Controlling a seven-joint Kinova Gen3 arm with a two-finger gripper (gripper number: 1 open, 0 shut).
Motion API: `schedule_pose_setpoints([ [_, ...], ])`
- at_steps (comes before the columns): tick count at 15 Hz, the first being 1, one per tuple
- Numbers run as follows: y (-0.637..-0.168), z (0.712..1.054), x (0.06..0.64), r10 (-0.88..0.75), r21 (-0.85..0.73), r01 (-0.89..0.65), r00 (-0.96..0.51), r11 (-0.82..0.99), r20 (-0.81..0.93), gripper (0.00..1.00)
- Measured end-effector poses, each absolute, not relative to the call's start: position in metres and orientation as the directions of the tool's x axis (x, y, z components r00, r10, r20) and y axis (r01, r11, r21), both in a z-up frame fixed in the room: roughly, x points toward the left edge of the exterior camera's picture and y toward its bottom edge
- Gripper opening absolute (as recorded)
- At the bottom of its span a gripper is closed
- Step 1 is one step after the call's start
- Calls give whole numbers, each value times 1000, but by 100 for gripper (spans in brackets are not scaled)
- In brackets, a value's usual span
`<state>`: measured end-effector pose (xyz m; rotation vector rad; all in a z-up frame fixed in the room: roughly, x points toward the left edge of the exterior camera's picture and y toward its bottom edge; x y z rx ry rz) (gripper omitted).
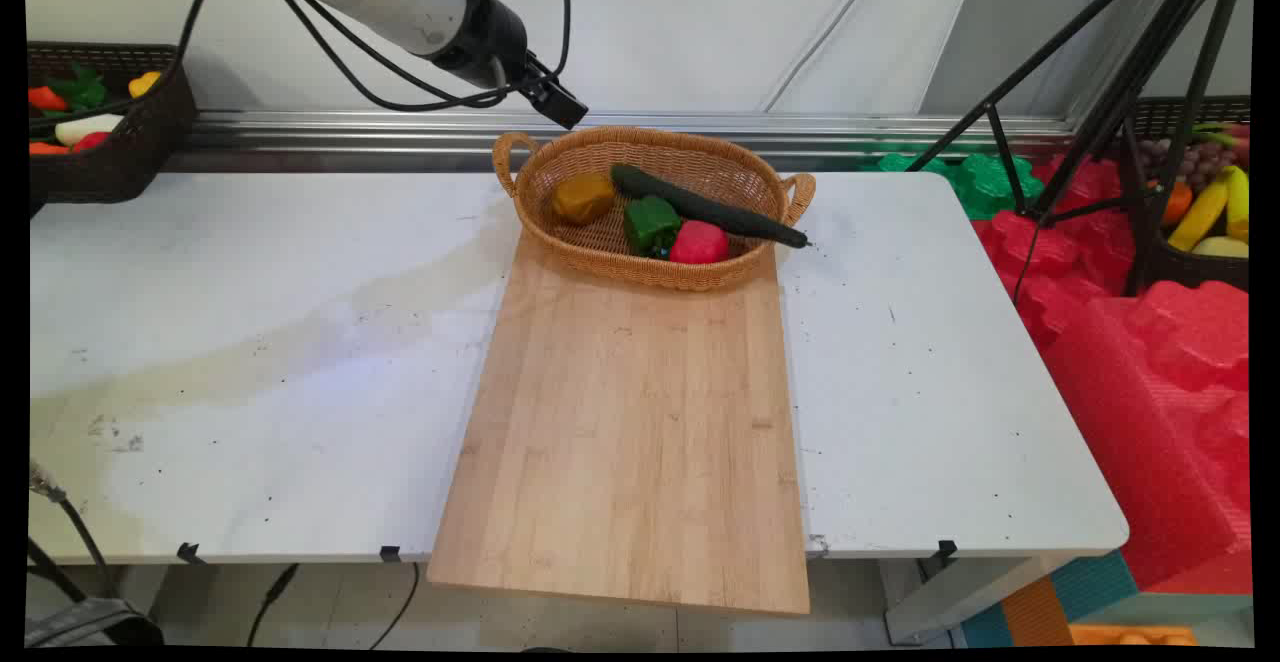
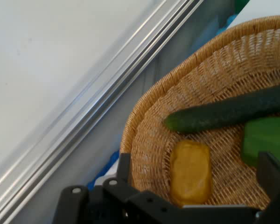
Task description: Pick up the potato from the vegetable basket
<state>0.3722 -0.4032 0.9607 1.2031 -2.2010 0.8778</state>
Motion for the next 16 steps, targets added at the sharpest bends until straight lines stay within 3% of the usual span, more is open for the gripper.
schedule_pose_setpoints([
  [16, -498, 850, 358, -711, -246, -867, -497, 433, 498, 100],
])
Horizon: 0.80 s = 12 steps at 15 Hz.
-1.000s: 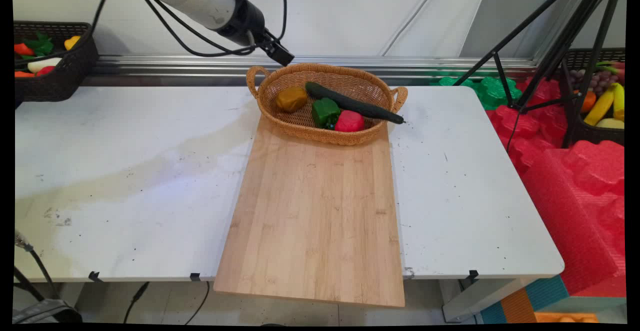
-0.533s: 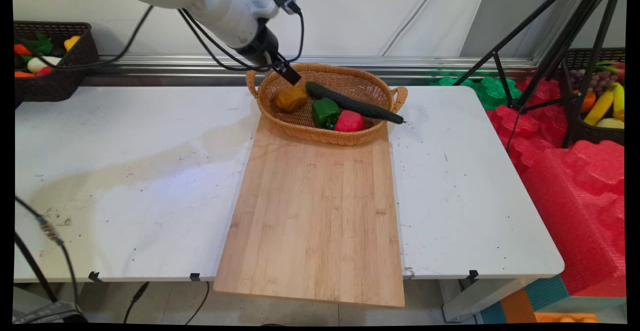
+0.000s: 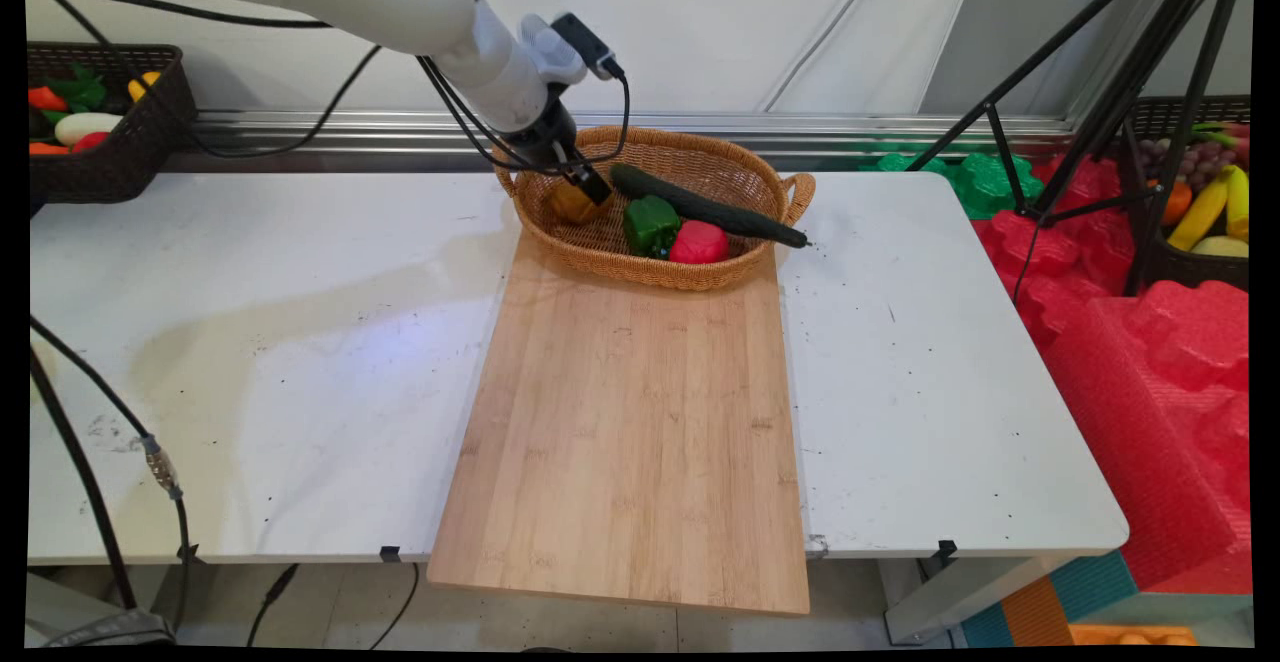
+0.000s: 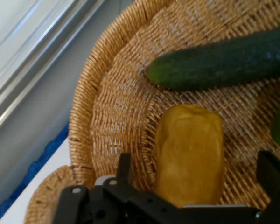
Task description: Pick up the potato from the vegetable basket, then place the picked object on the cutting board
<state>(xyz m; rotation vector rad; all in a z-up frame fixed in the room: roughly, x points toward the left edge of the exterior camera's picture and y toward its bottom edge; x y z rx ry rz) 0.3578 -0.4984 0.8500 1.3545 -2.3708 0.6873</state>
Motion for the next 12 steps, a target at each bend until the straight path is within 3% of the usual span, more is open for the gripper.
schedule_pose_setpoints([
  [9, -524, 813, 358, -735, -234, -863, -504, 447, 454, 100],
  [10, -525, 811, 358, -735, -233, -864, -503, 447, 454, 0],
  [12, -525, 810, 358, -734, -233, -865, -501, 445, 459, 0],
])
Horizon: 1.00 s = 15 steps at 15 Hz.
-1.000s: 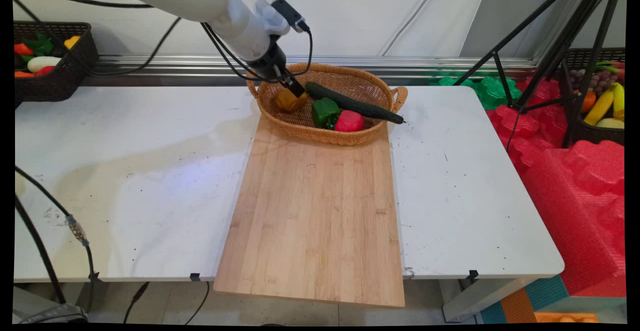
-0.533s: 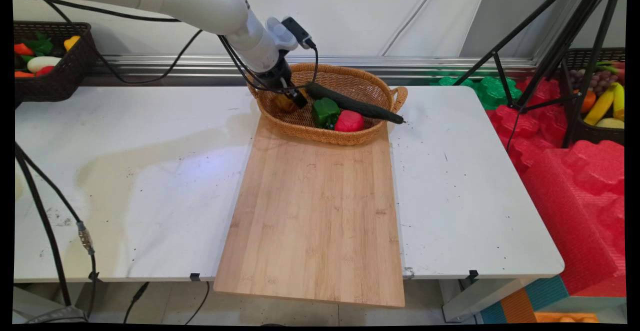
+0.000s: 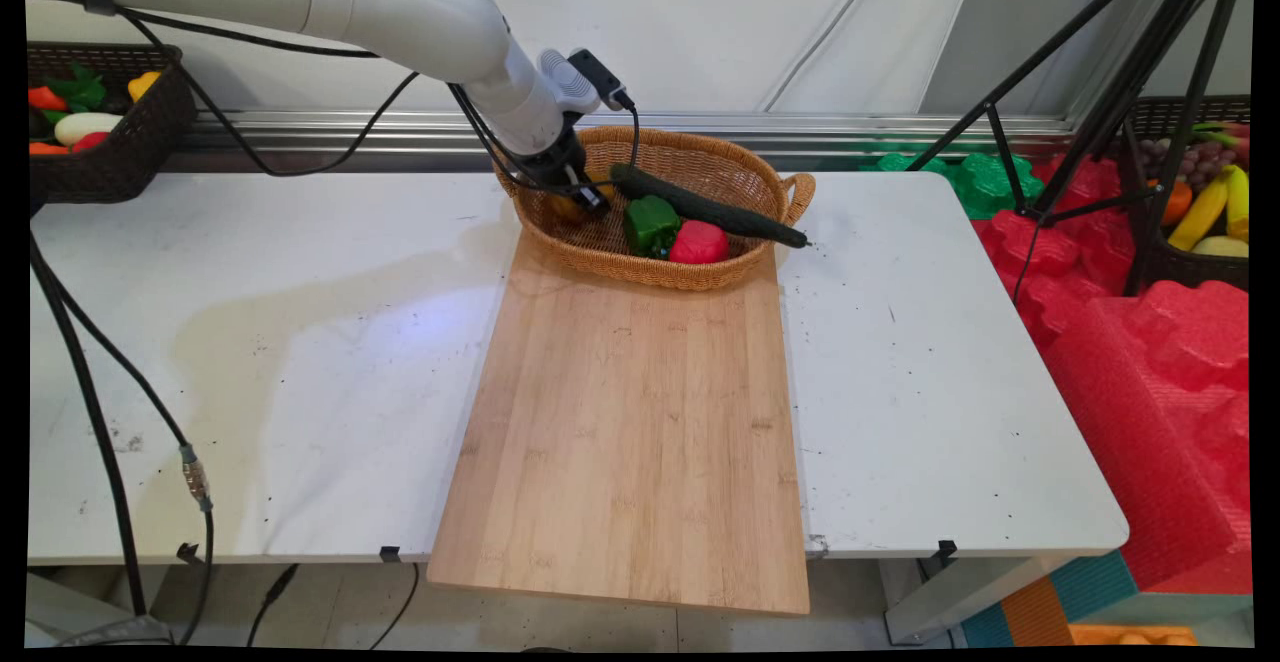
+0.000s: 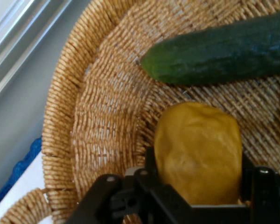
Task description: Place the picked object on the cutting board
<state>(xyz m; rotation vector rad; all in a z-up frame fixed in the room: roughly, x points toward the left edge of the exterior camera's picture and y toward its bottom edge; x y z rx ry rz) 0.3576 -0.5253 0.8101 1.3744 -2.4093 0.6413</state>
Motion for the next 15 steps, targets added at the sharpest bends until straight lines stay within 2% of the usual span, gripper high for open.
schedule_pose_setpoints([
  [6, -513, 829, 353, -712, -239, -877, -479, 417, 514, 0],
  [11, -471, 885, 338, -610, -280, -838, -535, 467, 584, 0],
  [15, -423, 910, 317, -510, -292, -760, -620, 581, 597, 0],
])
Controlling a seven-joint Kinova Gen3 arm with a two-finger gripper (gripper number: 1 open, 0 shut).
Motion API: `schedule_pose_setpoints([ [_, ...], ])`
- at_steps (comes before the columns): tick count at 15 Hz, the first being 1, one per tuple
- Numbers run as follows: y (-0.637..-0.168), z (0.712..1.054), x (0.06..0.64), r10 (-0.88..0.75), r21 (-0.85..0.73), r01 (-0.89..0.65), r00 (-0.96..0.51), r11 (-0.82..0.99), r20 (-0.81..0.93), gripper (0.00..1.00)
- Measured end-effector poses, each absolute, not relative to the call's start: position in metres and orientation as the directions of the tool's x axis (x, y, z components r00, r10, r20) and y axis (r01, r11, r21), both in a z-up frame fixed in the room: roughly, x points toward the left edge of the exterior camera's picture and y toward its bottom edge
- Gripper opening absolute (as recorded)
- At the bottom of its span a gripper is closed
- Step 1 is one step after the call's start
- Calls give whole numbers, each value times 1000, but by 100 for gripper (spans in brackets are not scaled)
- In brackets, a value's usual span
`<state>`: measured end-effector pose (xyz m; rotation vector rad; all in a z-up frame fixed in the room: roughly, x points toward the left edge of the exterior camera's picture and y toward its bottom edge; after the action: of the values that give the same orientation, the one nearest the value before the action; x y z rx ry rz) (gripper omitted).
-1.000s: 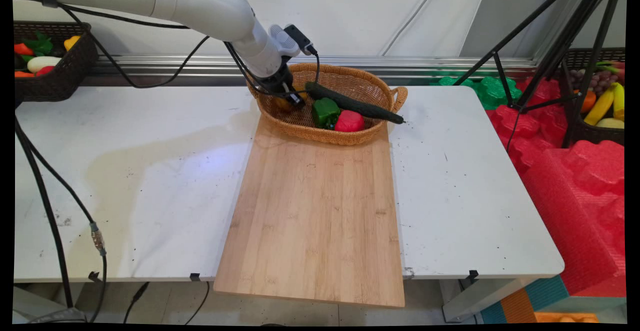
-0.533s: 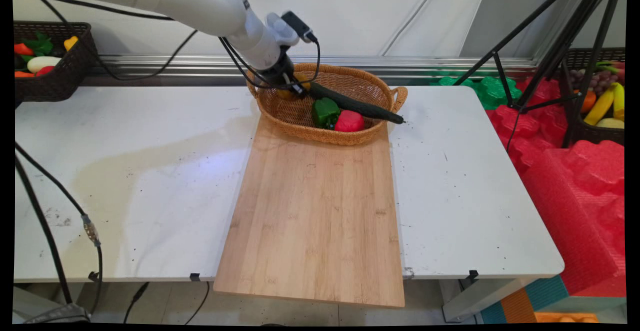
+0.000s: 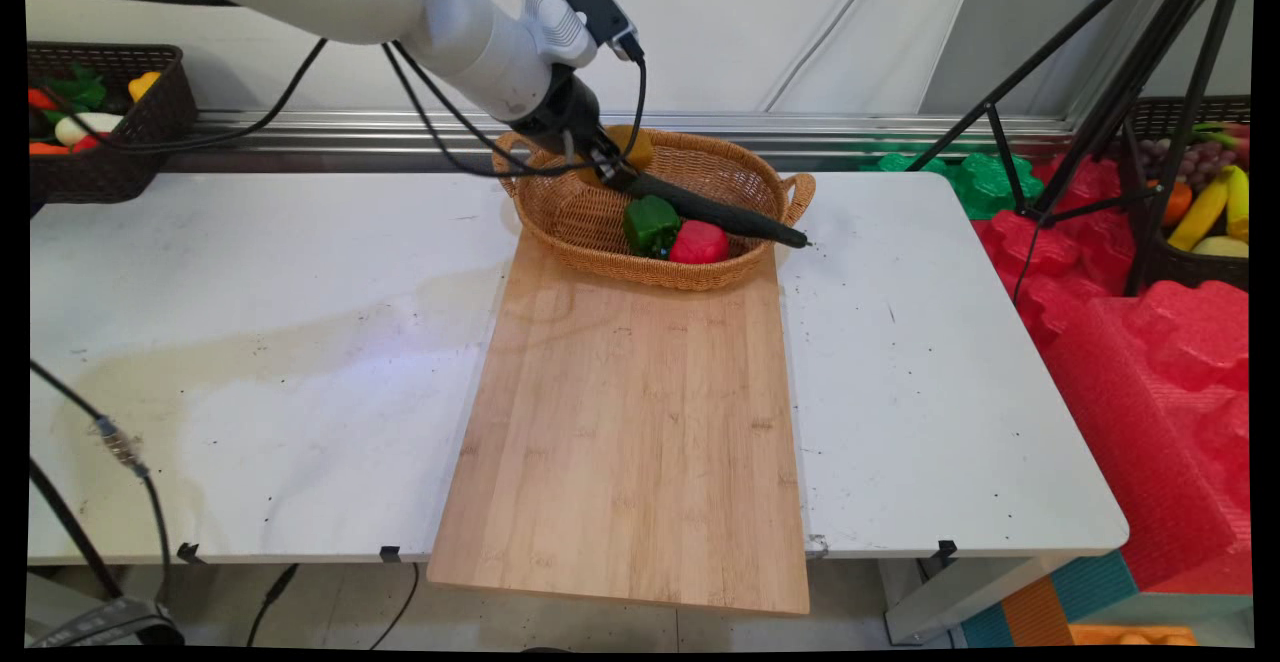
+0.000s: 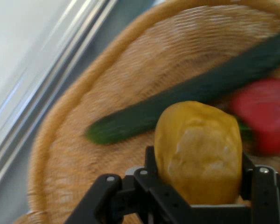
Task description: Place the picked object on the cutting board
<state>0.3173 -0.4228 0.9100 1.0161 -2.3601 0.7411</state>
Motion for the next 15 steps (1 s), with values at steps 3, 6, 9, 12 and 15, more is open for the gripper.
schedule_pose_setpoints([
  [3, -383, 919, 294, -436, -275, -681, -675, 678, 595, 0],
  [6, -352, 918, 276, -383, -253, -608, -717, 752, 582, 0],
  [9, -320, 909, 255, -332, -221, -524, -758, 823, 561, 0],
  [12, -301, 896, 233, -277, -200, -439, -797, 876, 536, 0],
  [15, -293, 883, 216, -227, -194, -368, -829, 909, 511, 0],
])
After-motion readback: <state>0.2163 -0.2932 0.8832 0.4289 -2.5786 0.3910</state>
